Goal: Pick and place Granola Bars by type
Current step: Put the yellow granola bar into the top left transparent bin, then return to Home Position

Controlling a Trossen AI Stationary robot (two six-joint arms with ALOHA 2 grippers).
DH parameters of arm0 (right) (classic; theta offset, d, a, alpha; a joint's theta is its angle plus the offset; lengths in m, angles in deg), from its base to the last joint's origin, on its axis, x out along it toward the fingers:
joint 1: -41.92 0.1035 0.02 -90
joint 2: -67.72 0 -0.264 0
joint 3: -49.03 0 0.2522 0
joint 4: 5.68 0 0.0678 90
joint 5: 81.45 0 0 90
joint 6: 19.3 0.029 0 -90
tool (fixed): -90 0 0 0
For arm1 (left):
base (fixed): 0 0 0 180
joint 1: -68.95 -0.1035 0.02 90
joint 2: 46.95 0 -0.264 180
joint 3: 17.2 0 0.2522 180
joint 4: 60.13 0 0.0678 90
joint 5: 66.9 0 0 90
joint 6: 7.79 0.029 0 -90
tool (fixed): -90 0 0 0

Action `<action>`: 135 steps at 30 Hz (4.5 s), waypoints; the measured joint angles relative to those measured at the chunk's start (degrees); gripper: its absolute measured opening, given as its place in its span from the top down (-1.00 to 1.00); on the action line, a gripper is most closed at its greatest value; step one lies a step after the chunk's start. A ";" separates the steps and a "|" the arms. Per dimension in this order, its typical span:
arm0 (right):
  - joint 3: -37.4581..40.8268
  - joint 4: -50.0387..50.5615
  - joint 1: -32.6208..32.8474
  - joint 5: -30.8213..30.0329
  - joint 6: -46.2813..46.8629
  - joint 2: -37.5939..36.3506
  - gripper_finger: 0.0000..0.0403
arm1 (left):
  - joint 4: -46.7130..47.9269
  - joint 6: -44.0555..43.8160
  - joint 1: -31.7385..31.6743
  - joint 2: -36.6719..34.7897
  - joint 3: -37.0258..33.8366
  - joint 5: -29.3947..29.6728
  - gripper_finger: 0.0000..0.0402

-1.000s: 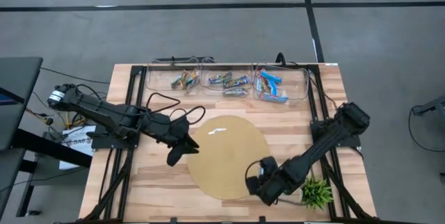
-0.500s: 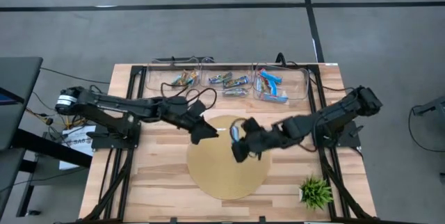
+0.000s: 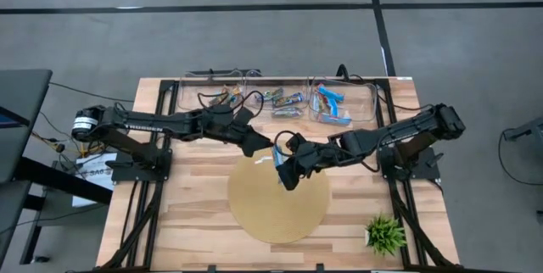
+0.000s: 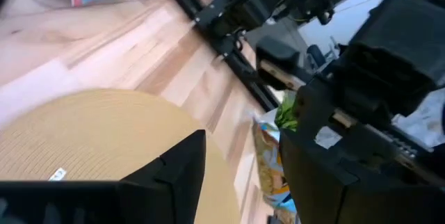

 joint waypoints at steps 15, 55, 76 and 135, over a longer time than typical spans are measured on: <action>0.00 -1.33 -4.86 3.43 -6.63 0.00 0.95 | -9.98 -3.99 -0.96 5.45 0.03 -2.27 0.12; -0.02 5.99 -8.14 2.02 -5.15 0.04 0.38 | -0.44 0.52 -2.78 6.10 1.14 4.47 0.90; 0.00 9.68 -7.03 -16.98 -15.62 -7.85 -0.09 | 25.29 17.43 -24.98 -7.17 1.09 30.68 0.90; 65.15 -39.66 -2.85 -0.91 -32.54 -68.05 0.24 | 18.67 14.31 -18.07 -26.18 1.07 17.24 0.33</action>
